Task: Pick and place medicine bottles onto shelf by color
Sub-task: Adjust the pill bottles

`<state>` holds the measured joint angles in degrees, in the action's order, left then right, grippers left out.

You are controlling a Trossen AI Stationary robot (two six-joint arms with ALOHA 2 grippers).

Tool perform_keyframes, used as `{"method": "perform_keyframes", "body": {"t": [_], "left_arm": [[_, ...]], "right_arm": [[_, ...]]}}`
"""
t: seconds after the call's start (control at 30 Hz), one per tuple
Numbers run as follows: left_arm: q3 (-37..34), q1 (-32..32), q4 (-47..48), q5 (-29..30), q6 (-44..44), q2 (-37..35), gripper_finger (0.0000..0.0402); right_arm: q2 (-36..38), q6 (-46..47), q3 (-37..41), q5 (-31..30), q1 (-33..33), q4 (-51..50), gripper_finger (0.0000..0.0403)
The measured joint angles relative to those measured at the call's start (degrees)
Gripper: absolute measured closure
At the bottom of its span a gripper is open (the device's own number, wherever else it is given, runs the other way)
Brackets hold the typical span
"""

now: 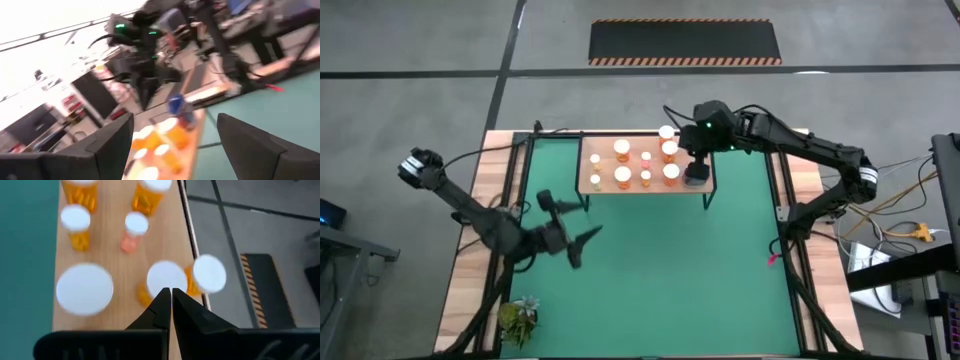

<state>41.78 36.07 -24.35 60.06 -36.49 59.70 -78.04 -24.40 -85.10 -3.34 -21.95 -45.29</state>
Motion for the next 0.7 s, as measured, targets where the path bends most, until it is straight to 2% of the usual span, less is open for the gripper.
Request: {"method": "perform_keyframes", "body": {"t": [0.1,0.23,0.33,0.43,0.7], "left_arm": [[0.0,-3.6,0.4,0.0,-0.3,-1.8,0.0132],[0.0,-6.0,0.6,0.0,-0.3,-3.8,0.0132],[-0.1,-6.1,0.8,-0.1,-0.3,-4.7,0.0132],[-0.7,-6.1,0.9,-0.1,-0.4,-5.1,0.0132],[-2.1,-6.1,1.1,0.3,-0.5,-4.6,0.0132]], "right_arm": [[-0.3,1.3,-0.3,2.9,-2.0,2.3,0.0394],[-1.6,8.9,-0.7,2.4,-3.4,5.9,0.0394],[-2.0,12.7,-0.7,-2.8,-3.6,7.4,0.0394],[-1.9,21.4,-0.7,-6.9,-3.6,6.8,0.0394],[-3.0,32.4,-0.7,-0.9,-3.3,6.4,0.0394]]}}
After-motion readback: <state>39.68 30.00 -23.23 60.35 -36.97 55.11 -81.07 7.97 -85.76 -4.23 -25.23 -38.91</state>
